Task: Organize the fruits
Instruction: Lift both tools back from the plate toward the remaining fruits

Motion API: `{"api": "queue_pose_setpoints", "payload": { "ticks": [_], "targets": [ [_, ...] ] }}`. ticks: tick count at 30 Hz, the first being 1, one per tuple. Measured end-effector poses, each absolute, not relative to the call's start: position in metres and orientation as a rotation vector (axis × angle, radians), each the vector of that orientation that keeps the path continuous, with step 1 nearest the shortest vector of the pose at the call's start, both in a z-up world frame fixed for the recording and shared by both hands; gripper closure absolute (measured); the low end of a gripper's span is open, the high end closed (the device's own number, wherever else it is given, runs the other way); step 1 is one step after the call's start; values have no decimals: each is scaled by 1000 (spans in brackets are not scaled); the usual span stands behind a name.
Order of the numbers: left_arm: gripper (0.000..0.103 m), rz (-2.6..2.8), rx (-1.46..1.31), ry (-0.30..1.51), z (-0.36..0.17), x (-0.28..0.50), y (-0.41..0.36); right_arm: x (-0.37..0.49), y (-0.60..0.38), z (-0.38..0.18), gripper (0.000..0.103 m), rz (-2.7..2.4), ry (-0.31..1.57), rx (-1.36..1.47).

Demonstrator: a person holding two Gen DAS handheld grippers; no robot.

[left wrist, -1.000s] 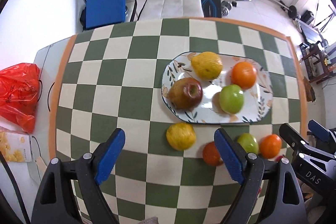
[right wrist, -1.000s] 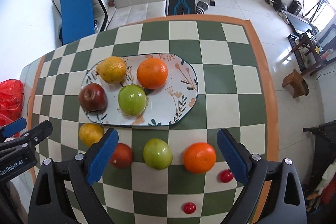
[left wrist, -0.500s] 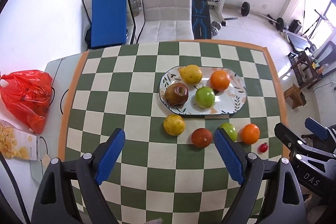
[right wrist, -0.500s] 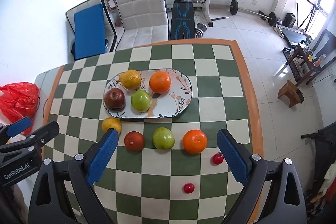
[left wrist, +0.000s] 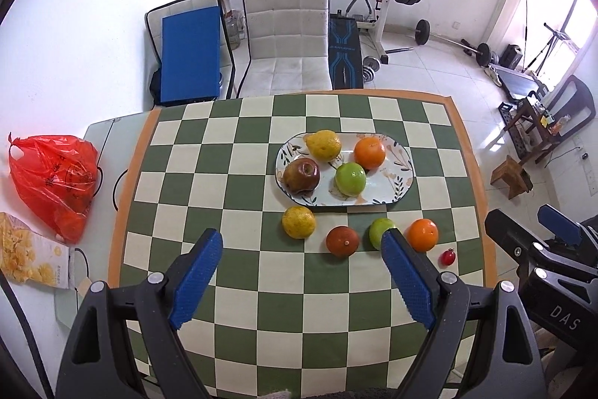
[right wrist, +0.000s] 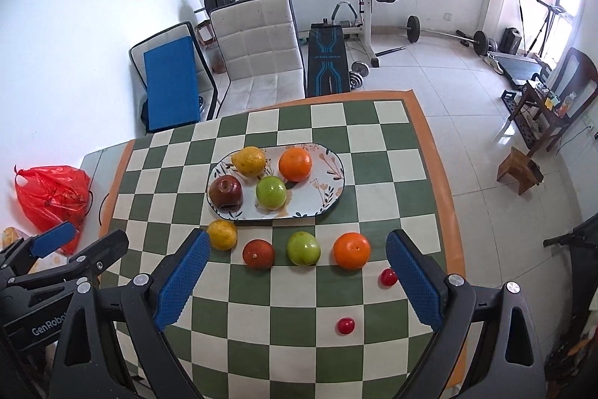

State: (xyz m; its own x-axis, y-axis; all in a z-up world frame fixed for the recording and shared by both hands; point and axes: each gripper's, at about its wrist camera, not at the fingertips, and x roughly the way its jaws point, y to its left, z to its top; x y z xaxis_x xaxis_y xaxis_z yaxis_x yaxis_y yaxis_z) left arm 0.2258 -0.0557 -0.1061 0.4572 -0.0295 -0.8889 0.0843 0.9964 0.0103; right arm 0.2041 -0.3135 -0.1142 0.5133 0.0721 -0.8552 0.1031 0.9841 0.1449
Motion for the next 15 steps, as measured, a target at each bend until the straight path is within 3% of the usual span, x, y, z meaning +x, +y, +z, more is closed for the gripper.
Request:
{"api": "queue_pose_setpoints", "payload": {
  "ticks": [5, 7, 15],
  "targets": [
    [15, -47, 53, 1095, -112, 232, -54, 208, -321, -123, 6, -17, 1043, 227],
    [0, -31, 71, 1119, -122, 241, -52, 214, -326, -134, 6, -14, 1059, 245],
    [0, 73, 71, 1269, -192, 281, -30, 255, -346, -237, 6, 17, 1249, 355]
  ]
}}
